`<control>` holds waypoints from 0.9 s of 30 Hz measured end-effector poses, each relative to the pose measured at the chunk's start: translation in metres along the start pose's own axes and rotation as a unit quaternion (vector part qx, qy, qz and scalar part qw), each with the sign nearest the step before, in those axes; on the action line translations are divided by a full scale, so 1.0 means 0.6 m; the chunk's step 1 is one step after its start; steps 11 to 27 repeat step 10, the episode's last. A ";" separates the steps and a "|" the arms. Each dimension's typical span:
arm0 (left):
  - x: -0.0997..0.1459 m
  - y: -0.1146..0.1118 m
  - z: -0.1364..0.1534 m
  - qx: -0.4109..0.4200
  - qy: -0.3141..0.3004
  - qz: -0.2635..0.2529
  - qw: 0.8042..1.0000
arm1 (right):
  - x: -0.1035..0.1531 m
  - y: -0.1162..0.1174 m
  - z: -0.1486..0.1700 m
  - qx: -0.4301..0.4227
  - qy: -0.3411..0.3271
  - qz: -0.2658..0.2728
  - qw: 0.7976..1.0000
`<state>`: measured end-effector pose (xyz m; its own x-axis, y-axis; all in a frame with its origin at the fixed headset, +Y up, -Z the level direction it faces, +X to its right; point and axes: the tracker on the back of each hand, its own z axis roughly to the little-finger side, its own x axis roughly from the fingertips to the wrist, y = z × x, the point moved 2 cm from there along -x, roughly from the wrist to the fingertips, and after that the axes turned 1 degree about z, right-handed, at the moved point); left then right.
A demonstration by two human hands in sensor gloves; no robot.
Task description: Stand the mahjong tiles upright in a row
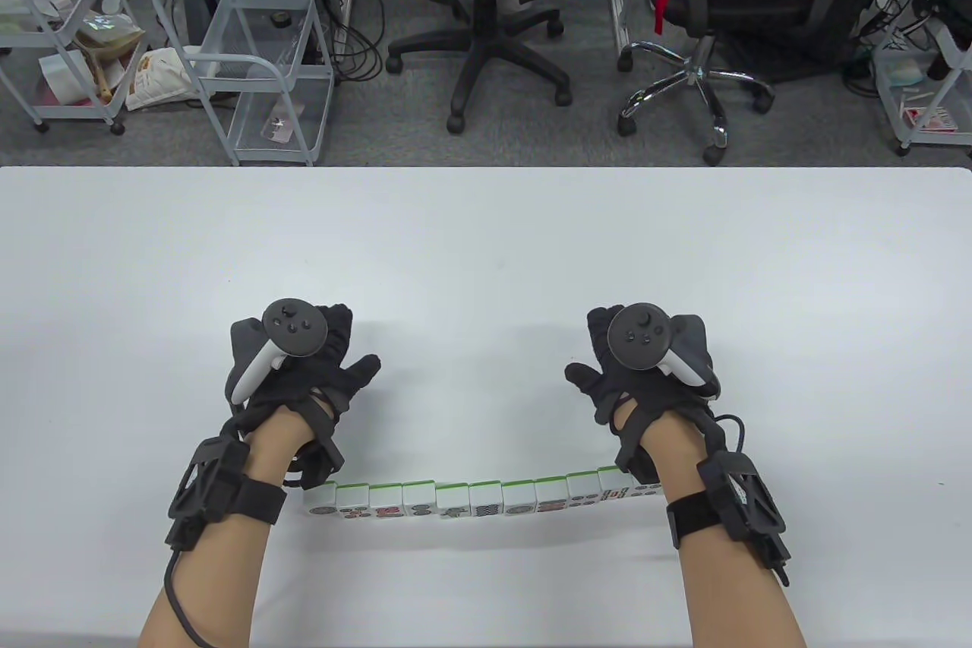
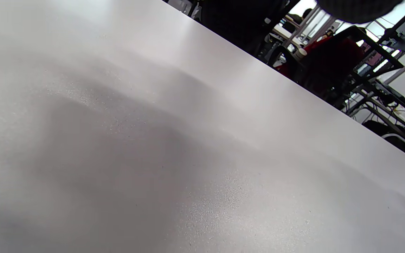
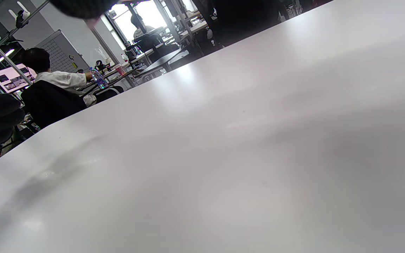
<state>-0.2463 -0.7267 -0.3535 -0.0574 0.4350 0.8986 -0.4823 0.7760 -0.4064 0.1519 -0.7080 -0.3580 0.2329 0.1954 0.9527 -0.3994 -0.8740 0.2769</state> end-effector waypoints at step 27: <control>-0.002 -0.006 -0.002 -0.020 0.002 0.004 1.000 | 0.006 -0.001 0.003 0.013 0.002 -0.002 1.000</control>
